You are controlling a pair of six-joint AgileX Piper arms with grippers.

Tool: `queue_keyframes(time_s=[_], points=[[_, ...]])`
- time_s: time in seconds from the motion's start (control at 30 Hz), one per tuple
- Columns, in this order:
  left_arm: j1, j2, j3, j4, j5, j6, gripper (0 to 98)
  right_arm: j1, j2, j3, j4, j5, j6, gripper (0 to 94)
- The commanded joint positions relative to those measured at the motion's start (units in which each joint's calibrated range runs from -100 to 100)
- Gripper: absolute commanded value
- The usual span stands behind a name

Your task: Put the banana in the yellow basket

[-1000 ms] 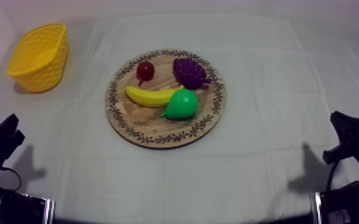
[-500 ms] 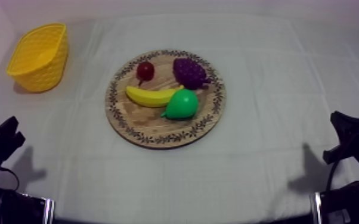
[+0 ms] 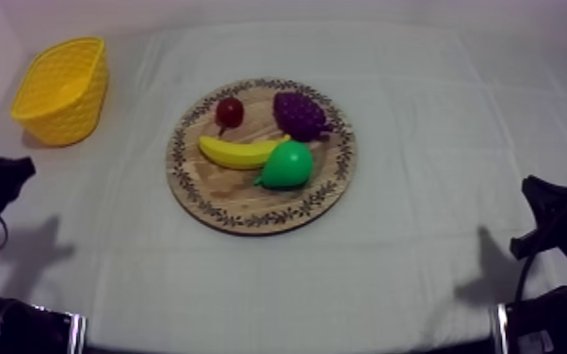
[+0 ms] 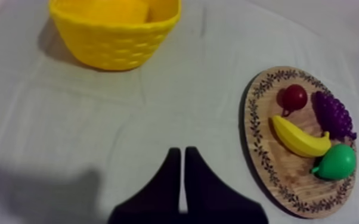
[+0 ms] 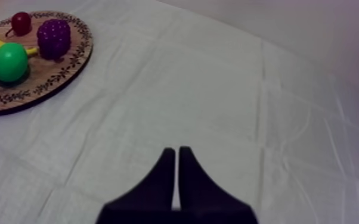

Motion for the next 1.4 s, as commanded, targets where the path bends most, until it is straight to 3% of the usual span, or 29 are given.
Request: queue_keyframes(time_s=[0.0, 0.43, 0.9, 1.07, 1.37], points=[[1.22, 12.32, -9.53, -1.16, 3.65, 2.34, 0.0, -0.03, -0.01, 0.04, 0.0, 0.04, 0.03, 0.4], [2.96, 34.07, -31.21, -5.3, 17.57, 6.77, 0.1, -0.03, -0.01, 0.04, 0.0, 0.04, 0.0, 0.4], [-1.64, 39.84, -35.27, -5.7, 24.61, 4.29, 0.0, -0.03, -0.01, 0.04, 0.0, 0.04, 0.03, 0.4], [1.85, 43.68, -35.97, -5.4, 24.25, 4.63, 0.0, -0.03, -0.01, 0.04, 0.0, 0.04, 0.03, 0.4], [14.17, 52.08, -39.29, -3.7, 21.18, 7.75, 0.0, -0.03, -0.01, 0.04, 0.0, 0.04, 0.03, 0.4]])
